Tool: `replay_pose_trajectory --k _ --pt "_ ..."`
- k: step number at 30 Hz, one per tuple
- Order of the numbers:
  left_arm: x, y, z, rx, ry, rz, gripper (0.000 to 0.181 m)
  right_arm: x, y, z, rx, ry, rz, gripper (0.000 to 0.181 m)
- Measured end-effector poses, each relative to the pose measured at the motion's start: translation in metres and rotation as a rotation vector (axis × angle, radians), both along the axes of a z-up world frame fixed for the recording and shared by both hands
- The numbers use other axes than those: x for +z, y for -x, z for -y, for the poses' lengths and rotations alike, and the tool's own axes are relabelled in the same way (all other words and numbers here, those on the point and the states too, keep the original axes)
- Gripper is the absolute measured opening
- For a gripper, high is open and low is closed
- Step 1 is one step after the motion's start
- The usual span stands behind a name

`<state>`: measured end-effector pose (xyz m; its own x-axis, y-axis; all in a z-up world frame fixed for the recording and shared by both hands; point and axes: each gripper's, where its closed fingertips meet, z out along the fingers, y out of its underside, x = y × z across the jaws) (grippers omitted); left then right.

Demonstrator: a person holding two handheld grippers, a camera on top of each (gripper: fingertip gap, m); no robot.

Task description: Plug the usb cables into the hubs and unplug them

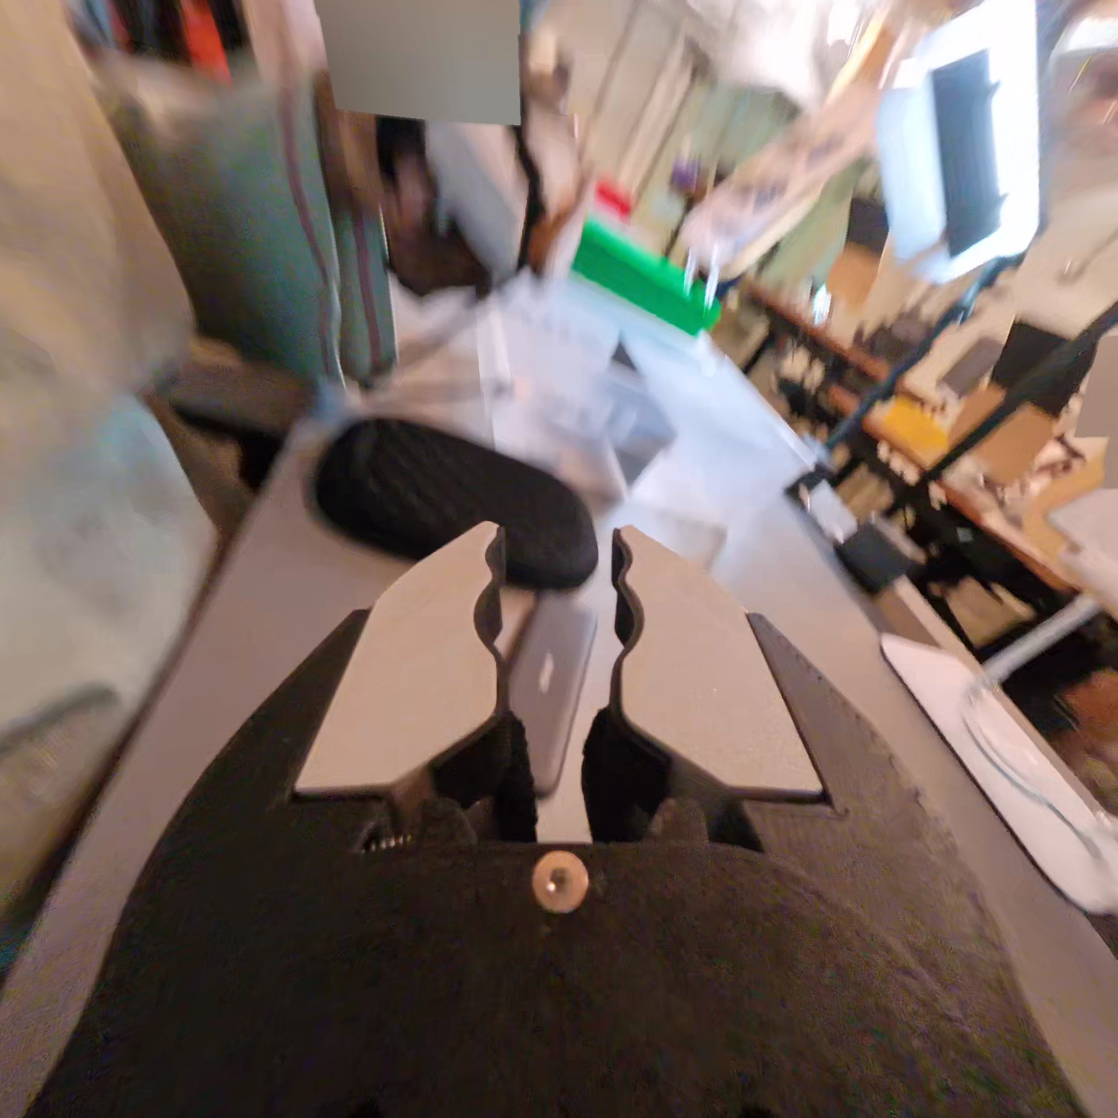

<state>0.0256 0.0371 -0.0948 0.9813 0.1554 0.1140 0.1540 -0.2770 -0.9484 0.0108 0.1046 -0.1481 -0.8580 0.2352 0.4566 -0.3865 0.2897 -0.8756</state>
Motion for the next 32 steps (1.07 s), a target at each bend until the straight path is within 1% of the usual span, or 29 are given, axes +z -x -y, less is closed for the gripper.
replay_pose_trajectory --k 1,2,4,7,10,13,16,18,21,22,23,26,27,28,29,30,31,32 --pt "-0.007 -0.002 -0.002 -0.018 0.023 0.016 0.007 0.020 -0.008 0.001 0.051 0.099 0.006 0.029" --pt "-0.014 -0.005 -0.004 -0.040 0.042 0.032 0.007 0.036 -0.016 0.003 0.102 0.166 0.001 0.028" --pt "-0.027 -0.013 -0.009 -0.102 0.084 0.073 0.007 0.051 -0.029 0.010 0.189 0.208 -0.013 0.028" --pt "-0.044 -0.024 -0.015 -0.170 0.153 0.091 0.007 0.049 -0.038 0.025 0.282 0.142 0.020 0.030" --pt "-0.054 -0.032 -0.020 -0.224 0.197 0.110 0.007 0.041 -0.049 0.035 0.394 0.058 0.063 0.029" --pt "-0.058 -0.036 -0.023 -0.246 0.204 0.117 0.007 0.030 -0.052 0.041 0.420 -0.016 0.082 0.027" --pt "-0.057 -0.040 -0.025 -0.270 0.178 0.137 0.007 0.022 -0.053 0.043 0.415 -0.063 0.071 0.017" --pt "-0.057 -0.042 -0.024 -0.289 0.167 0.152 0.007 0.020 -0.054 0.044 0.416 -0.079 0.073 0.015" --pt "-0.056 -0.041 -0.023 -0.291 0.171 0.147 0.007 0.020 -0.056 0.047 0.439 -0.097 0.092 0.021" --pt "-0.056 -0.041 -0.023 -0.295 0.173 0.144 0.007 0.020 -0.058 0.048 0.451 -0.102 0.099 0.020" --pt "-0.056 -0.043 -0.022 -0.306 0.174 0.144 0.007 0.019 -0.058 0.048 0.456 -0.110 0.101 0.014" --pt "-0.058 -0.045 -0.021 -0.313 0.181 0.109 0.007 0.018 -0.059 0.049 0.463 -0.129 0.098 0.012" --pt "-0.056 -0.044 -0.021 -0.304 0.165 0.082 0.007 0.020 -0.057 0.048 0.450 -0.111 0.094 0.012" --pt "-0.051 -0.038 -0.022 -0.267 0.134 0.041 0.010 0.023 -0.052 0.047 0.420 -0.083 0.092 0.012" --pt "-0.039 -0.026 -0.022 -0.183 0.080 -0.032 0.019 0.028 -0.044 0.046 0.375 -0.051 0.094 0.012" --pt "-0.020 -0.010 -0.019 -0.061 0.007 -0.132 0.028 0.033 -0.034 0.043 0.319 -0.010 0.096 0.012" --pt "0.005 0.001 -0.013 0.057 -0.093 -0.239 0.034 0.040 -0.022 0.040 0.253 0.039 0.096 0.012" --pt "0.034 -0.001 -0.006 0.110 -0.226 -0.328 0.035 0.049 -0.011 0.037 0.191 0.095 0.095 0.012"
